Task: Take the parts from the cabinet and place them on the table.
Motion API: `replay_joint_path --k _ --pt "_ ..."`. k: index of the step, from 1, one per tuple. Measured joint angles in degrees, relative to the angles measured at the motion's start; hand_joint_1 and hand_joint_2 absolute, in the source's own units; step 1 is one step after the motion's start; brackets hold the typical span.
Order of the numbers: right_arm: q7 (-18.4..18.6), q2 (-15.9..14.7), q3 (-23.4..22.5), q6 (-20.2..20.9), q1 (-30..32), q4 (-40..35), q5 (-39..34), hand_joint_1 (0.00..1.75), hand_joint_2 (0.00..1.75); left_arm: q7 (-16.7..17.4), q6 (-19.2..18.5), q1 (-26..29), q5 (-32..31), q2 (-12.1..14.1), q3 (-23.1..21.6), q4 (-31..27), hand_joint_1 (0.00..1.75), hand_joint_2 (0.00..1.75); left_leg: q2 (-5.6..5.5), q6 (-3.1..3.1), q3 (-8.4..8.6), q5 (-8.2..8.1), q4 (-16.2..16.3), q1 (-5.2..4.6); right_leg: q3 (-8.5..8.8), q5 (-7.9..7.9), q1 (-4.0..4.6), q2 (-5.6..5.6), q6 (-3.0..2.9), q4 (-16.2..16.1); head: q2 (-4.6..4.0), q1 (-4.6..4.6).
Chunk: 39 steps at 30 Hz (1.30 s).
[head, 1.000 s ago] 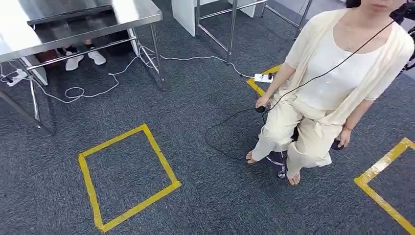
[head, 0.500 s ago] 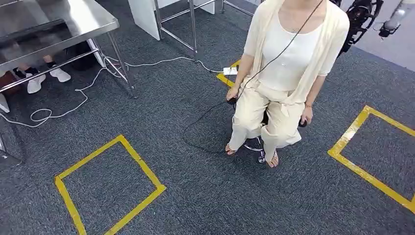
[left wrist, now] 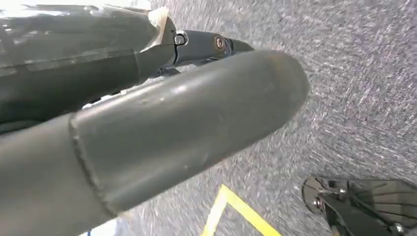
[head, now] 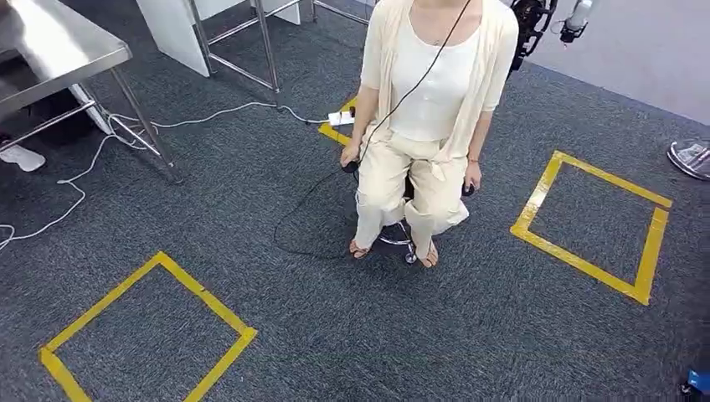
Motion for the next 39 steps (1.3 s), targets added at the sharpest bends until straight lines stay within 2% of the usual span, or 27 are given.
replay_joint_path --k 2,4,5,7,8,9,11,13,14,16,18,19,21,23,24,25,26,28,29,31,32,34,35,36,37,38,39 --pt "0.0 0.0 0.0 -0.4 -0.1 0.0 0.1 0.0 0.0 0.0 0.1 0.2 0.2 0.0 0.0 0.0 0.0 0.0 1.97 0.4 -0.22 0.01 0.0 -0.2 -4.2 -4.57 -0.18 -1.36 -0.5 8.9 0.0 0.11" --pt "0.0 0.0 0.2 -0.5 0.0 0.0 0.2 0.0 0.0 0.0 0.1 0.3 0.2 0.0 0.0 0.0 0.0 0.0 3.77 0.39 -0.44 0.02 0.0 -0.22 -6.13 -6.22 -0.41 -1.7 0.09 14.1 0.0 0.16" --pt "0.0 0.0 0.2 -0.5 0.1 0.0 0.3 0.0 0.0 0.0 0.1 0.3 0.2 0.0 0.0 0.0 0.0 0.0 4.52 0.35 -0.44 0.0 0.1 -0.2 -5.12 -5.6 -0.59 -1.86 0.61 12.9 0.0 0.22" --pt "0.0 -0.1 0.3 -0.7 0.2 0.0 0.6 0.0 0.0 0.0 0.0 0.2 0.3 0.0 0.0 0.0 0.0 0.0 6.02 0.07 -0.25 -0.11 0.1 -0.09 0.69 -2.4 -0.83 -3.17 1.88 3.6 0.0 0.18" --pt "0.0 -0.1 0.3 -0.8 0.1 0.0 0.7 0.0 0.0 0.0 0.1 0.2 0.3 0.0 0.0 0.0 0.0 0.0 6.58 -0.32 0.05 -0.25 0.2 -0.23 3.72 -1.22 -0.94 -5.92 2.12 -1.5 0.0 0.31" --pt "0.0 0.0 0.3 -0.8 -0.1 0.0 0.7 0.0 0.0 0.0 0.1 0.3 0.3 0.0 0.0 0.0 0.0 0.0 7.13 -0.85 -0.01 -0.55 0.3 -0.79 4.48 -0.96 -0.56 -7.94 1.68 -3.3 0.0 0.49" --pt "0.0 0.1 0.4 -0.9 -0.2 0.0 0.7 0.0 0.0 0.0 0.1 0.2 0.3 0.0 0.0 0.0 0.0 0.0 8.2 -1.53 0.36 -0.63 0.4 -0.85 4.23 -0.6 -0.44 -6.35 0.72 -3.0 0.0 -0.28" --pt "0.0 0.0 0.4 -0.9 0.1 0.0 0.7 0.0 0.0 0.0 0.1 -0.1 0.3 0.0 0.0 0.0 0.0 0.0 9.46 -2.18 0.77 -1.01 0.3 -0.52 3.72 -0.56 -0.55 -4.92 -0.04 -3.1 0.0 -0.24" --pt "0.0 0.1 0.4 -1.0 0.1 0.0 0.7 0.0 0.0 0.0 0.1 -0.2 0.3 0.0 0.0 0.0 0.0 0.0 8.33 -2.65 0.68 -1.66 1.0 0.02 4.34 -0.33 -1.49 -4.31 -0.49 -3.2 0.0 -0.21" --pt "-0.1 0.1 0.4 -1.4 0.1 0.0 0.7 0.0 0.0 0.0 0.1 -0.1 0.3 0.0 0.0 0.0 0.0 0.0 3.39 -2.89 -1.45 -5.61 6.2 0.13 4.07 -0.06 -1.06 -3.28 -1.19 -3.2 0.0 -0.48" --pt "-0.1 0.2 0.5 -1.4 0.1 0.0 0.7 0.0 0.0 0.0 0.1 0.1 0.4 0.0 -0.1 0.0 0.0 0.0 1.55 -2.96 -5.57 -9.84 15.2 0.13 3.85 0.08 -0.71 -1.82 -1.47 -3.2 0.0 -0.54" --pt "-0.1 0.2 0.5 -1.4 0.1 0.0 0.7 0.0 0.0 0.0 0.1 0.3 0.4 0.0 -0.1 0.0 0.0 0.0 1.37 -2.92 -6.91 -10.31 17.9 0.13 3.89 0.13 -0.56 -1.05 -1.55 -3.1 0.0 -0.52" --pt "-0.1 0.1 0.5 -1.5 0.1 0.0 0.7 0.0 0.0 0.0 0.1 0.4 0.4 0.0 -0.1 0.0 0.0 0.0 1.18 -2.71 -6.32 -6.76 15.4 0.14 4.08 0.16 -0.46 0.61 -1.61 -3.1 0.0 -0.52" --pt "-0.1 0.1 0.5 -1.5 0.1 0.0 0.6 0.0 0.0 -0.3 0.1 0.3 0.3 0.0 -0.1 0.0 0.0 0.0 -0.05 -2.34 -3.1 -1.64 7.3 0.22 4.26 0.15 -0.46 1.97 -1.58 -2.9 0.0 -0.56" --pt "-0.1 0.1 0.5 -1.6 0.1 0.0 0.3 0.0 0.0 -0.5 0.1 0.4 0.1 0.0 -0.1 0.0 0.0 0.0 -3.31 -2.0 -1.49 -0.15 3.0 0.39 3.93 0.16 -0.52 2.67 -1.55 -2.9 0.0 -0.54" --pt "0.0 0.2 0.5 -1.6 0.0 0.0 0.1 0.0 0.0 -0.5 0.1 0.4 0.1 0.0 -0.2 0.1 0.0 0.0 -5.0 -1.92 -1.38 -0.65 2.4 0.54 3.84 0.12 0.08 2.99 -1.3 -2.6 0.0 -0.52" --pt "0.1 0.2 0.4 -1.8 -0.2 0.0 0.0 0.0 0.0 -0.6 0.0 0.3 -0.3 0.0 -0.2 0.0 0.0 0.0 -4.33 -2.0 -1.35 -0.71 2.0 0.35 3.14 0.38 -0.28 3.92 -0.84 -2.5 0.0 -0.52" --pt "0.1 0.3 0.4 -2.1 0.1 0.0 -0.4 0.0 0.0 -0.7 0.0 0.3 -0.8 0.0 -0.4 0.0 0.0 0.0 -3.1 -1.34 -1.33 -0.61 1.8 -0.22 2.33 0.88 -0.61 5.2 -0.01 -2.9 0.0 -0.61" --pt "0.1 0.3 0.4 -2.3 0.2 0.0 -0.4 0.0 0.0 -0.8 0.0 0.3 -0.9 0.0 -0.5 0.0 0.0 0.0 -2.17 -0.7 -1.16 -0.08 1.0 0.28 1.97 0.88 -0.01 5.68 0.51 -2.8 0.0 -0.43" --pt "0.2 0.3 0.4 -2.6 0.1 0.0 -0.6 0.0 0.0 -0.8 0.0 0.2 -1.0 0.0 -0.7 0.0 0.0 0.0 -0.65 -0.06 -1.23 0.24 0.8 0.27 -0.03 -1.56 0.07 0.47 -0.06 1.5 0.0 -0.21" --pt "0.2 0.4 0.4 -2.6 0.0 0.0 -0.7 0.0 0.0 -0.8 -0.1 0.2 -1.0 0.0 -0.9 0.0 0.0 0.0 0.33 0.05 -1.26 0.27 0.8 0.12 -2.34 -3.74 -0.12 -0.76 -0.4 5.9 0.0 0.26" --pt "0.2 0.4 0.3 -2.6 0.0 0.0 -0.7 0.0 0.0 -0.8 -0.1 0.3 -1.1 0.0 -1.0 0.1 0.0 0.0 2.39 0.06 -1.41 0.27 0.8 -0.07 -6.09 -6.54 -0.31 -1.51 -0.34 13.9 0.0 0.22" --pt "0.2 0.4 0.3 -2.6 0.1 0.0 -0.7 0.0 0.0 -0.8 -0.1 0.3 -1.1 0.0 -1.1 0.1 0.0 0.0 3.29 0.05 -1.42 0.27 0.8 -0.1 -6.19 -6.41 -0.41 -1.69 0.09 14.6 0.0 0.2" --pt "0.2 0.4 0.3 -2.6 0.2 0.0 -0.7 0.0 0.0 -0.8 -0.1 0.3 -1.1 0.0 -1.2 0.1 0.0 0.0 4.01 0.04 -1.47 0.26 0.8 -0.08 -5.09 -5.59 -0.57 -1.87 0.62 13.0 0.0 0.2" --pt "0.2 0.4 0.3 -2.6 0.4 0.0 -0.7 0.0 0.0 -0.8 -0.2 0.2 -1.1 0.0 -1.3 0.1 0.0 0.0 4.73 -0.04 -1.4 0.24 0.8 -0.03 -2.61 -3.97 -0.72 -2.25 1.27 8.9 0.0 0.29" --pt "0.2 0.3 0.3 -2.6 0.4 0.0 -0.7 0.0 0.0 -0.8 -0.2 0.2 -1.1 0.0 -1.3 0.1 0.0 0.0 5.42 -0.21 -1.29 0.17 0.8 0.03 0.66 -2.21 -0.89 -3.34 1.82 3.3 0.0 0.18" --pt "0.2 0.3 0.3 -2.6 0.3 0.0 -0.7 0.0 0.0 -0.8 -0.2 0.2 -1.1 0.0 -1.3 0.0 0.0 0.0 6.06 -0.5 -1.06 0.09 0.9 -0.05 3.83 -1.08 -1.05 -5.72 2.0 -1.9 0.0 0.4"
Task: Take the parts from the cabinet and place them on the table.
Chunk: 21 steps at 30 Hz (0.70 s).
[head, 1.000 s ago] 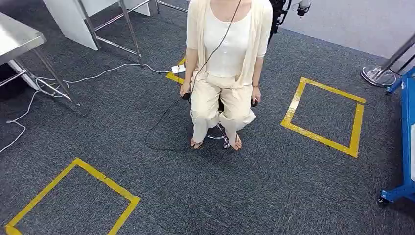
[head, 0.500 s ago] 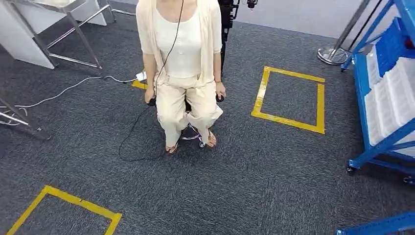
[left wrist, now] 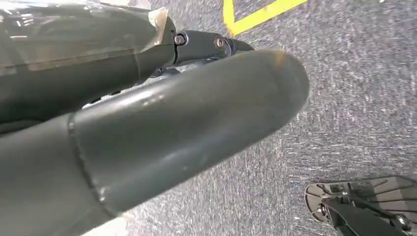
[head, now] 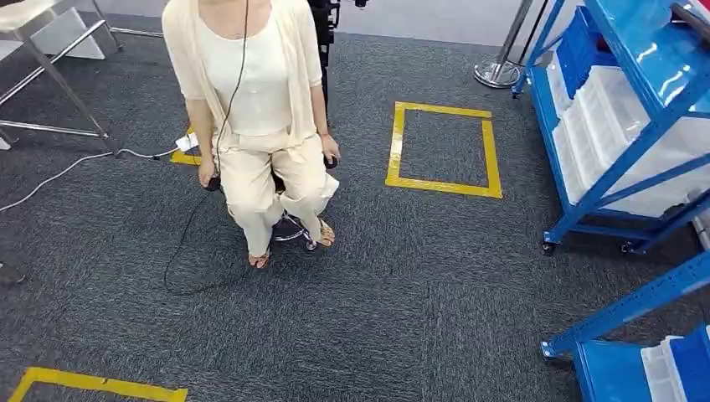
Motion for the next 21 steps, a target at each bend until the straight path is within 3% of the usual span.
replay_joint_path --k 1,3,5,6,7,8,9,10,11,12,14,15,16,17,19,20,21 --pt "0.0 0.1 0.0 0.0 -0.2 0.0 0.0 0.0 0.0 0.0 0.0 0.0 0.0 0.0 0.0 0.0 0.0 0.0 0.45 -0.55 0.07 -0.26 0.0 -0.56 0.11 0.19 0.39 -1.55 -0.44 -0.7 0.0 -0.09" --pt "0.0 0.1 0.0 0.0 -0.1 0.0 0.0 0.0 0.0 0.0 0.0 -0.1 0.0 0.0 0.0 0.0 0.0 0.0 1.3 -1.36 0.48 -0.33 0.0 -0.41 -0.54 0.49 0.87 -0.24 -1.3 -0.6 0.0 -0.7" --pt "0.0 0.1 0.0 -0.1 0.0 0.0 0.0 0.0 0.0 0.0 0.0 -0.5 0.0 0.0 -0.1 0.0 0.0 0.0 2.37 -2.19 0.93 -0.39 -0.2 -0.1 -0.6 0.69 0.98 0.91 -2.26 -0.9 0.0 -0.52" --pt "0.0 0.1 0.0 -0.1 0.0 0.0 0.0 0.0 0.0 0.0 0.0 -0.5 0.0 0.0 -0.1 0.0 0.0 0.0 0.36 -2.78 0.68 -1.09 0.5 0.44 0.12 1.09 -0.38 1.54 -2.86 -1.1 0.0 -0.7" --pt "0.0 0.1 0.0 -0.1 -0.1 0.0 0.0 0.0 0.0 -0.1 0.0 -0.4 0.0 0.0 -0.1 0.0 0.0 0.0 -2.37 -2.94 -0.13 -2.97 2.3 0.45 -0.12 1.29 -0.12 2.04 -3.25 -1.1 0.0 -0.94" --pt "0.0 0.2 0.0 -0.1 -0.1 0.0 0.0 0.0 0.0 -0.1 0.0 -0.4 0.0 0.0 -0.1 0.0 0.0 0.0 -3.84 -2.93 -1.66 -5.59 6.0 0.52 -0.33 1.47 0.05 2.46 -3.78 -1.1 0.0 -1.03" --pt "0.0 0.3 0.0 -0.1 -0.1 0.0 0.0 0.0 0.0 -0.1 0.0 -0.3 0.0 0.0 -0.1 0.0 0.0 0.0 -4.59 -2.98 -3.95 -8.27 11.1 0.49 -0.56 1.56 0.33 3.17 -3.92 -1.1 0.0 -0.98" --pt "0.0 0.3 -0.1 -0.1 -0.1 0.0 0.0 0.0 0.0 -0.1 0.0 -0.1 0.0 0.0 -0.1 0.0 0.0 0.0 -4.82 -2.99 -5.81 -9.84 15.2 0.49 -0.72 1.61 0.54 3.92 -3.99 -1.0 0.0 -1.03" --pt "0.0 0.3 -0.1 -0.1 0.0 0.0 0.0 0.0 0.0 -0.1 0.0 0.0 0.0 0.0 -0.1 0.0 0.0 0.0 -4.85 -2.92 -6.82 -9.98 17.4 0.49 -0.77 1.73 0.76 4.73 -4.15 -1.0 0.0 -0.98" --pt "0.0 0.2 -0.1 -0.1 0.1 0.0 0.0 0.0 0.0 -0.1 0.0 0.0 0.0 0.0 -0.1 0.0 0.0 0.0 -4.85 -2.79 -6.48 -8.74 16.6 0.49 -0.73 1.73 0.83 5.47 -4.14 -1.0 0.0 -1.0" --pt "0.0 0.2 -0.1 -0.1 0.1 0.0 0.0 0.0 0.0 -0.1 0.0 0.0 0.0 0.0 -0.1 0.0 0.0 0.0 -5.33 -2.34 -2.87 -3.72 8.9 0.49 -0.58 1.75 0.92 7.01 -4.1 -0.9 0.0 -1.0" --pt "0.0 0.2 -0.1 -0.1 0.1 0.0 0.0 0.0 0.0 -0.1 0.0 0.0 0.0 0.0 -0.1 0.0 0.0 0.0 -6.88 -1.96 -0.49 -1.2 3.9 0.49 -0.52 1.76 0.96 7.79 -4.08 -0.8 0.0 -1.03" --pt "-0.1 0.3 -0.1 -0.1 0.1 0.0 0.0 0.0 0.0 -0.1 0.1 0.0 0.0 0.1 -0.1 0.0 0.0 0.0 -10.0 -1.47 0.63 -1.43 1.5 0.48 -0.64 1.82 1.1 8.3 -3.92 -0.7 0.0 -1.0" --pt "-0.2 0.3 -0.1 -0.1 -0.2 0.0 0.2 0.0 0.0 -0.1 0.1 0.1 0.0 0.2 -0.1 0.0 0.0 0.0 -9.83 -1.39 0.87 -1.5 0.3 0.47 -1.03 1.94 1.47 8.86 -3.69 -0.5 0.0 -0.94" --pt "-0.4 0.2 -0.1 -0.1 -0.1 0.0 0.3 0.0 0.0 -0.1 0.3 -0.1 0.2 0.2 -0.1 0.0 0.0 0.0 -8.78 -1.06 0.74 -1.52 0.6 -0.11 -1.62 2.32 0.86 9.81 -2.83 -0.8 0.0 -1.0" --pt "-0.5 0.2 -0.1 -0.1 0.0 0.0 0.4 0.0 0.0 -0.1 0.3 -0.1 0.2 0.2 -0.1 0.0 0.0 0.0 -8.18 -0.6 0.88 -1.23 0.2 -0.3 -1.74 2.58 0.78 10.45 -2.3 -1.0 0.0 -1.09" --pt "-0.7 0.1 -0.1 -0.1 0.0 0.0 0.4 0.0 0.0 -0.2 0.3 -0.1 0.4 0.0 0.0 0.0 0.0 0.0 -7.1 0.16 1.39 -0.4 -1.1 0.64 -2.07 2.44 1.21 10.26 -2.11 -0.3 0.0 -0.94"
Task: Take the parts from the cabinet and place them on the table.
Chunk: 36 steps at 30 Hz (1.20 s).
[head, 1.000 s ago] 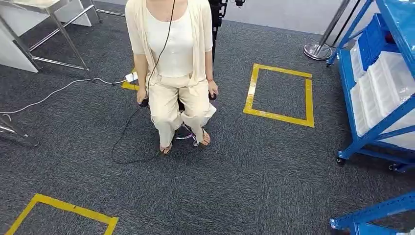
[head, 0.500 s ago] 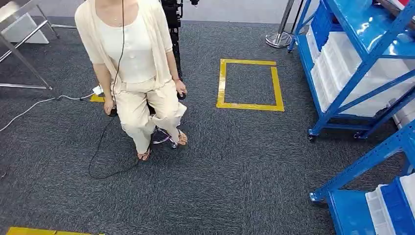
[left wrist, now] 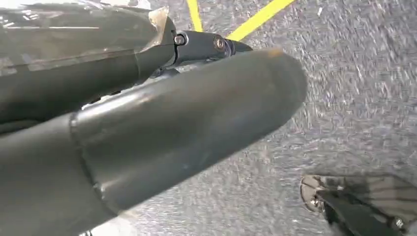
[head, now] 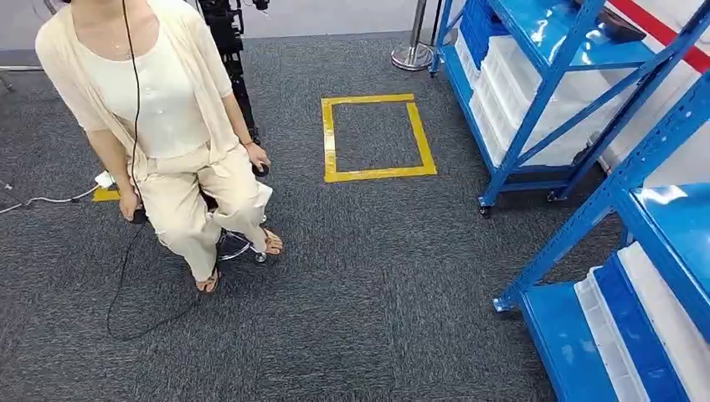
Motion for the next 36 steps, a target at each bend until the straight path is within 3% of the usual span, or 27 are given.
replay_joint_path --k 1,2,4,5,6,8,9,10,11,12,14,15,16,17,18,20,22,24,25,26,27,30,31,32,33,35,36 --pt "-0.1 0.0 0.0 0.0 0.0 0.0 0.0 0.0 0.0 -0.1 0.1 0.1 0.0 0.0 0.0 0.0 0.0 0.0 0.5 0.06 0.31 0.2 -0.5 -0.5 -1.04 -0.77 -0.07 -3.28 -0.07 1.4 0.0 -0.07" --pt "-0.1 0.0 0.0 0.0 -0.1 0.0 0.0 0.0 0.0 -0.2 0.1 0.1 0.1 0.0 0.0 0.0 0.0 0.0 1.48 0.58 0.29 0.28 -0.4 -0.47 -2.74 -2.66 -0.14 -5.0 -0.41 4.7 0.0 0.59" --pt "-0.2 -0.2 0.0 0.0 -0.3 0.0 0.0 0.0 0.0 -0.4 0.1 0.2 0.1 0.0 0.0 0.0 0.0 0.0 3.3 0.59 0.19 0.2 -0.4 -0.77 -6.9 -6.16 -0.38 -5.91 -0.69 13.3 0.0 0.54" --pt "-0.2 -0.3 0.0 0.0 -0.2 0.0 0.0 0.0 0.0 -0.5 0.1 0.2 0.1 0.0 0.0 0.0 0.0 0.0 4.13 0.57 0.08 0.17 -0.4 -0.76 -8.24 -6.84 -0.52 -6.13 -0.42 16.2 0.0 0.61" --pt "-0.2 -0.3 0.0 0.0 -0.2 0.0 0.0 0.0 0.0 -0.6 0.1 0.2 0.1 0.0 0.0 0.0 0.0 0.0 4.93 0.49 0.1 0.13 -0.4 -0.73 -8.16 -6.47 -0.69 -6.33 0.05 16.2 0.0 0.59" --pt "-0.2 -0.4 0.0 0.0 -0.1 0.0 -0.1 0.0 0.0 -0.7 0.1 0.1 0.1 -0.1 0.0 0.0 0.0 0.0 6.3 0.06 0.3 -0.13 -0.3 -0.53 -4.11 -3.47 -1.27 -7.2 1.45 9.2 0.0 0.63" --pt "-0.2 -0.5 -0.1 0.0 -0.1 0.0 -0.1 0.0 0.0 -0.8 0.1 0.1 0.1 -0.1 0.1 0.0 0.0 0.0 6.98 -0.36 0.57 -0.38 -0.1 -0.41 -0.77 -1.63 -1.56 -8.96 2.11 3.3 0.0 0.59" --pt "-0.2 -0.4 -0.1 0.0 -0.2 0.0 -0.2 0.0 0.0 -0.8 0.1 0.1 0.0 -0.1 0.0 0.0 0.0 0.0 7.43 -0.84 0.74 -0.65 0.1 -0.71 0.99 -1.33 -1.67 -11.72 2.09 0.0 0.0 0.7" --pt "-0.2 -0.4 -0.1 0.0 -0.6 0.0 -0.3 0.0 0.0 -0.9 0.1 0.1 0.0 -0.1 0.1 0.0 0.0 0.0 8.12 -1.59 0.72 -1.23 0.4 -1.01 1.38 -1.22 -0.89 -11.29 1.43 -0.2 0.0 0.83" --pt "-0.2 -0.3 -0.1 -0.1 -0.6 0.0 -0.4 0.0 0.0 -0.9 0.1 0.1 0.0 -0.1 0.1 0.0 0.0 0.0 8.44 -1.75 0.88 -1.19 0.3 -1.03 1.14 -1.13 -1.29 -10.52 0.88 -0.1 0.0 0.18" --pt "-0.3 -0.3 -0.4 -0.1 -0.3 0.0 -0.5 0.0 0.0 -1.0 0.1 -0.3 -0.1 -0.1 0.0 0.0 0.0 0.0 9.41 -2.26 1.29 -1.13 0.1 -0.65 0.57 -1.17 -0.81 -9.46 0.26 0.0 0.0 0.13" --pt "-0.3 -0.4 -0.5 -0.1 -0.3 0.0 -0.6 0.0 0.0 -1.0 0.1 -0.4 -0.1 -0.1 0.0 0.0 0.0 0.0 9.83 -2.66 1.31 -1.41 0.2 -0.32 0.93 -1.01 -1.14 -8.71 -0.22 -0.1 0.0 0.11" --pt "-0.4 -0.4 -0.5 -0.2 -0.2 0.0 -0.6 0.0 0.0 -1.0 0.1 -0.4 -0.1 -0.2 0.0 0.0 0.0 0.0 7.48 -3.06 1.08 -2.5 1.2 0.09 0.83 -0.82 -1.4 -8.13 -0.55 -0.2 0.0 0.09" --pt "-0.4 -0.4 -0.6 -0.3 -0.2 0.0 -0.7 0.0 0.0 -1.2 0.1 -0.4 -0.2 -0.2 0.0 0.0 0.0 0.0 4.87 -2.98 -0.22 -4.78 4.1 0.07 0.75 -0.71 -1.29 -7.75 -0.88 -0.2 0.0 -0.15" --pt "-0.4 -0.4 -0.6 -0.4 -0.3 0.0 -0.7 0.0 0.0 -1.2 0.1 -0.4 -0.1 -0.2 0.0 0.0 0.0 0.0 3.38 -2.89 -2.44 -7.39 8.8 0.01 0.65 -0.64 -1.08 -7.12 -1.2 -0.2 0.0 -0.11" --pt "-0.5 -0.2 -0.7 -0.4 -0.3 0.0 -0.8 0.0 0.0 -1.2 0.1 -0.2 -0.1 -0.2 0.0 0.0 0.0 0.0 2.51 -2.62 -6.72 -10.54 17.3 -0.05 0.46 -0.55 -0.49 -5.65 -1.52 -0.2 0.0 -0.18" --pt "-0.5 -0.3 -0.8 -0.4 -0.2 0.0 -0.8 0.0 0.0 -1.2 0.1 -0.1 -0.1 -0.2 0.1 0.0 0.0 0.0 2.23 -2.02 -7.34 -8.55 17.4 -0.13 0.54 -0.46 -0.06 -4.03 -1.67 -0.1 0.0 -0.15" --pt "-0.5 -0.3 -0.9 -0.5 -0.2 0.0 -0.8 0.0 0.0 -1.2 0.1 -0.1 -0.1 -0.2 0.1 0.0 0.0 0.0 1.0 -0.92 -3.81 -2.97 9.1 -0.5 0.82 -0.42 0.18 -2.35 -1.67 -0.1 0.0 -0.15" --pt "-0.5 -0.2 -0.9 -0.5 -0.2 0.0 -0.8 0.0 0.0 -1.2 0.2 -0.1 -0.1 -0.1 0.1 0.0 0.0 0.0 -1.62 -0.2 -1.78 -0.72 4.5 -0.67 0.84 -0.36 0.03 -1.72 -1.73 -0.2 0.0 -0.15" --pt "-0.5 0.1 -0.9 -0.5 -0.4 0.0 -0.8 0.0 0.0 -1.2 0.2 -0.1 -0.1 0.2 0.1 0.0 0.0 0.0 -3.38 0.32 -1.16 -1.05 2.7 -0.77 0.74 -0.29 0.68 -1.25 -1.72 0.0 0.0 -0.06" --pt "-0.5 0.2 -0.9 -0.6 -0.6 0.0 -0.8 0.0 0.0 -1.2 0.2 -0.1 -0.1 0.2 0.1 0.0 0.0 0.0 -2.68 0.01 -0.92 -1.19 2.0 -0.89 0.31 -0.09 0.34 -0.53 -1.44 0.0 0.0 -0.11" --pt "-0.5 0.3 -1.0 -0.6 -0.2 0.0 -0.8 0.0 0.0 -1.2 0.3 -0.3 -0.1 0.2 0.1 0.0 0.0 0.0 -0.87 0.6 -0.58 -0.55 1.2 -1.53 -0.82 0.56 0.1 1.28 -0.26 -0.4 0.0 -0.27" --pt "-0.5 0.2 -1.0 -0.7 -0.2 0.0 -0.8 0.0 0.0 -1.2 0.3 -0.3 -0.1 0.1 0.1 0.0 0.0 0.0 0.13 0.6 -0.33 0.21 0.3 -0.88 -0.86 0.13 0.18 -0.52 -0.46 0.9 0.0 -0.24" --pt "-0.5 0.2 -1.0 -0.7 -0.3 0.0 -0.8 0.0 0.0 -1.2 0.4 -0.2 -0.1 0.1 0.1 0.0 0.0 0.0 0.59 0.77 -0.21 0.25 -0.1 -1.06 -2.23 -1.15 0.34 -3.46 -0.62 2.8 0.0 -0.22" --pt "-0.5 0.1 -1.0 -0.7 -0.4 0.0 -0.7 0.0 0.0 -1.1 0.5 -0.2 -0.1 0.1 0.1 0.0 0.0 0.0 1.61 1.05 -0.28 0.37 0.0 -1.08 -4.5 -3.36 0.24 -4.92 -0.9 7.1 0.0 0.35" --pt "-0.6 0.1 -1.0 -0.6 -0.4 0.0 -0.5 0.0 0.0 -1.1 0.5 0.0 0.1 0.1 0.1 0.0 0.0 0.0 3.55 1.01 -0.41 0.35 0.0 -1.23 -8.24 -6.29 -0.18 -5.78 -0.79 15.0 0.0 0.3" --pt "-0.6 0.1 -1.0 -0.6 -0.4 0.0 -0.4 0.0 0.0 -1.1 0.5 0.0 0.2 0.1 0.1 0.0 0.0 0.0 4.42 0.96 -0.52 0.32 0.0 -1.23 -8.99 -6.65 -0.34 -6.02 -0.35 17.0 0.0 0.5"
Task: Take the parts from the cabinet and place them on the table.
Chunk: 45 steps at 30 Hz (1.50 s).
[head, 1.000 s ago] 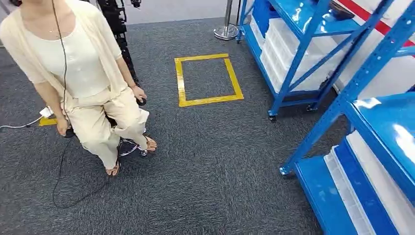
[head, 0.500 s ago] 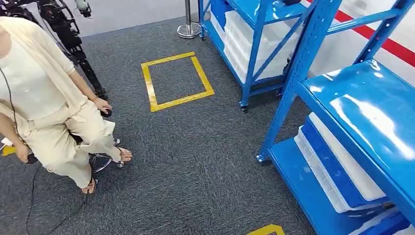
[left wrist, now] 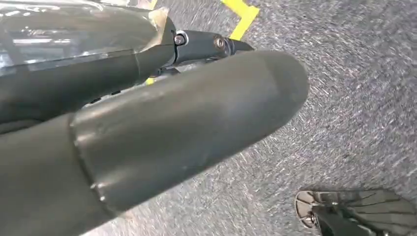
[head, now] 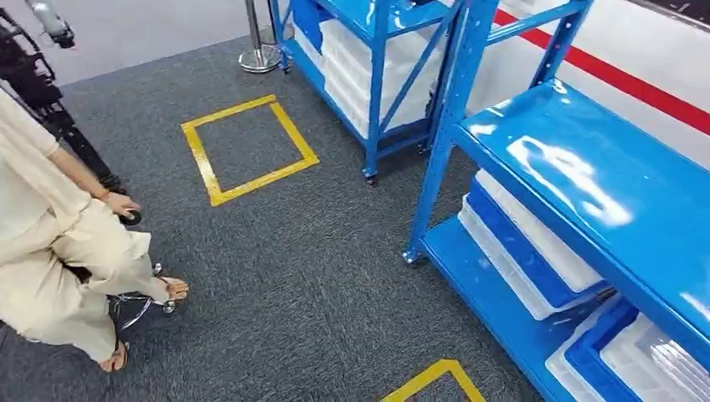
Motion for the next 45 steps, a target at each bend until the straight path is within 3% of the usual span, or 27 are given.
replay_joint_path --k 1,3,4,5,9,10,11,12,14,15,16,18,19,20,21,23,25,26,27,29,31,34,35,36,40,42,45 --pt "0.0 0.0 0.0 0.0 0.1 0.0 0.1 0.0 0.0 0.0 0.0 0.0 0.1 0.0 0.0 0.0 0.0 0.0 0.94 -0.04 0.0 -0.02 0.0 0.04 0.78 0.74 -0.33 -0.31 0.61 -1.0 0.0 -0.07" --pt "0.0 -0.1 0.0 0.0 0.2 0.0 0.2 0.0 0.0 0.0 0.0 0.0 0.2 -0.1 0.1 0.0 0.0 0.0 2.25 -0.37 0.16 -0.19 0.1 0.16 5.42 3.64 -1.0 -1.32 1.95 -8.8 0.0 -0.04" --pt "0.0 -0.2 0.0 0.0 0.2 0.0 0.4 0.0 0.0 0.0 0.1 0.0 0.4 -0.1 0.1 0.0 0.0 0.0 2.9 -0.75 0.42 -0.37 0.2 0.22 8.78 5.09 -1.27 -3.18 2.5 -14.4 0.0 0.0" --pt "0.0 -0.2 0.0 0.1 0.0 0.0 0.4 0.0 0.0 0.0 0.1 0.0 0.6 0.0 0.1 0.0 0.0 0.0 3.49 -1.35 0.42 -0.73 0.5 -0.37 10.14 4.97 -1.18 -6.09 2.26 -17.2 0.0 0.11" --pt "0.0 -0.2 0.0 0.1 0.1 0.0 0.5 0.0 0.0 0.0 0.5 -0.5 0.8 0.0 0.3 0.0 0.0 0.0 5.61 -2.87 1.1 -1.15 0.4 0.2 9.48 5.42 -0.38 -3.37 0.57 -17.1 0.0 -0.57" --pt "0.0 -0.3 0.0 0.1 0.1 0.0 0.5 0.0 0.0 0.0 0.5 -0.5 0.9 -0.1 0.3 0.0 0.0 0.0 4.51 -3.51 1.03 -1.72 0.9 0.77 10.13 5.78 -1.45 -2.72 -0.1 -17.4 0.0 -0.59" --pt "0.0 -0.4 0.0 0.1 0.1 0.0 0.5 0.0 0.0 0.0 0.5 -0.5 0.9 -0.1 0.4 0.0 0.0 0.0 1.22 -3.78 0.48 -3.32 2.6 0.82 10.06 5.82 -1.19 -2.21 -0.28 -17.4 0.0 -0.86" --pt "0.0 -0.4 0.0 0.1 0.1 0.0 0.5 0.0 0.0 0.0 0.6 -0.5 1.0 -0.1 0.5 0.0 0.0 0.0 -0.78 -3.7 -1.09 -5.99 6.3 0.86 9.95 6.08 -1.05 -1.73 -0.8 -17.4 0.0 -0.99" --pt "0.0 -0.3 0.0 0.2 0.1 0.0 0.7 0.0 0.0 0.0 0.5 -0.2 1.1 -0.1 0.6 0.0 0.0 0.0 -2.04 -3.58 -5.47 -10.6 15.9 0.85 9.62 6.24 -0.49 -0.3 -1.28 -17.3 0.0 -0.99" --pt "0.0 -0.2 0.0 0.2 0.1 0.0 0.7 0.0 0.0 0.0 0.6 -0.1 1.2 -0.1 0.8 0.0 0.0 0.0 -2.17 -3.49 -6.95 -11.16 18.7 0.84 9.56 6.25 -0.3 0.53 -1.28 -17.3 0.0 -0.96" --pt "0.0 -0.3 0.0 0.3 0.2 0.0 0.7 0.0 0.0 0.0 0.6 0.1 1.2 -0.1 1.0 0.0 0.0 0.0 -2.18 -3.33 -7.16 -10.24 18.8 0.84 9.58 6.29 -0.16 1.33 -1.33 -17.3 0.0 -0.96" --pt "0.0 -0.4 0.0 0.3 0.3 0.0 0.7 0.0 0.0 0.0 0.6 0.1 1.2 -0.1 1.1 0.0 0.0 0.0 -2.61 -2.78 -4.35 -5.37 12.1 0.84 9.76 6.37 -0.09 2.94 -1.38 -17.3 0.0 -0.94" --pt "0.0 -0.4 0.0 0.3 0.2 0.0 0.7 0.0 0.0 0.0 0.6 0.1 1.2 -0.1 1.1 0.0 0.0 0.0 -4.08 -2.49 -1.92 -2.48 6.7 0.85 9.87 6.41 -0.09 3.71 -1.32 -17.3 0.0 -0.98" --pt "0.0 -0.3 0.0 0.4 0.2 0.0 0.7 0.0 0.0 0.0 0.6 0.1 1.2 -0.1 1.2 0.0 0.0 0.0 -7.67 -2.17 -0.49 -1.33 3.2 0.93 9.72 6.51 -0.22 4.23 -1.17 -17.3 0.0 -0.96" --pt "0.0 -0.3 0.0 0.5 0.0 0.0 0.7 0.0 0.0 0.0 0.6 0.1 1.2 -0.1 1.3 0.0 0.0 0.0 -8.27 -2.06 0.01 -1.57 1.7 0.92 9.44 6.61 0.59 4.81 -0.9 -16.9 0.0 -0.92" --pt "0.0 -0.3 0.0 0.6 0.0 0.0 0.7 0.0 0.0 0.0 0.6 0.1 1.2 -0.1 1.3 0.0 0.0 0.0 -6.95 -1.92 -0.21 -1.67 2.0 0.32 8.69 7.08 0.0 6.05 -0.12 -17.2 0.0 -0.94" --pt "0.0 -0.2 0.0 0.6 0.2 0.0 0.7 0.0 0.0 0.0 0.6 0.1 1.3 -0.2 1.3 0.0 0.0 0.0 -5.22 -0.89 0.01 -0.66 0.6 0.52 7.98 7.42 0.13 7.2 0.83 -17.1 0.0 -0.9" --pt "0.0 -0.3 0.0 0.6 0.2 0.0 0.8 0.0 0.0 0.0 0.7 0.1 1.3 -0.3 1.4 0.0 0.0 0.0 -4.36 -0.64 0.37 -0.26 0.1 0.36 7.18 6.6 0.11 3.68 0.51 -15.6 0.0 -0.88" --pt "0.0 -0.3 0.0 0.6 0.1 0.0 0.9 0.0 0.0 0.0 0.7 0.1 1.4 -0.3 1.4 0.0 0.0 0.0 -3.56 -0.25 0.23 -0.09 0.0 0.34 5.66 4.76 0.24 1.61 0.11 -12.5 0.0 -0.38" --pt "0.0 -0.4 0.0 0.6 -0.1 0.0 1.0 0.0 0.0 0.0 0.7 0.2 1.7 -0.3 1.5 0.0 0.0 0.0 -1.53 -0.1 0.04 -0.09 0.1 0.07 1.46 0.89 -0.02 0.26 -0.34 -3.8 0.0 -0.35" --pt "0.0 -0.4 0.0 0.7 0.0 0.0 1.3 0.0 0.0 0.0 0.7 0.2 1.9 -0.3 1.5 0.0 0.0 0.0 0.34 -0.13 -0.17 -0.09 0.1 0.03 0.01 -0.05 -0.23 -0.19 0.3 0.3 0.0 -0.31" --pt "0.1 -0.6 0.0 0.7 0.2 0.0 1.6 0.0 0.0 0.0 0.8 0.2 2.0 -0.4 1.8 0.0 0.0 0.0 2.47 -0.49 0.04 -0.26 0.2 0.12 7.5 3.99 -0.91 -2.09 2.09 -11.6 0.0 -0.29" --pt "0.1 -0.6 0.0 0.7 0.1 0.0 1.8 0.0 0.0 0.0 0.8 0.1 2.0 -0.4 1.9 0.0 0.0 0.0 2.95 -0.93 0.31 -0.44 0.3 -0.1 10.28 4.78 -1.07 -5.03 2.25 -15.9 0.0 -0.15" --pt "0.1 -0.6 0.0 0.7 -0.2 0.0 1.9 0.0 0.0 0.0 0.8 0.2 2.0 -0.4 1.9 0.0 0.0 0.0 3.55 -1.57 0.06 -0.96 0.9 -0.63 11.08 4.74 -0.48 -5.74 1.87 -17.4 0.0 0.02" --pt "0.1 -0.7 0.0 0.8 0.0 0.0 1.9 0.0 0.0 0.0 0.9 -0.3 2.0 -0.5 2.3 0.0 0.0 0.0 5.37 -2.89 0.58 -1.13 0.8 0.28 10.22 5.15 -0.53 -3.07 0.09 -17.5 0.0 -0.7" --pt "0.1 -0.9 0.0 0.7 0.0 0.0 1.9 0.0 0.0 0.0 1.0 -0.3 2.0 -0.6 2.5 0.0 0.0 0.0 0.34 -3.51 -0.77 -4.14 4.3 0.71 10.46 5.52 -0.87 -2.05 -0.67 -17.5 0.0 -1.0" --pt "0.2 -0.7 0.1 0.7 -0.2 0.0 1.9 0.0 0.0 0.0 1.0 0.1 2.0 -0.6 2.7 0.1 0.0 0.0 -1.95 -3.43 -6.6 -10.17 16.9 0.7 10.19 5.71 -0.18 -0.05 -1.29 -17.5 0.0 -1.07"
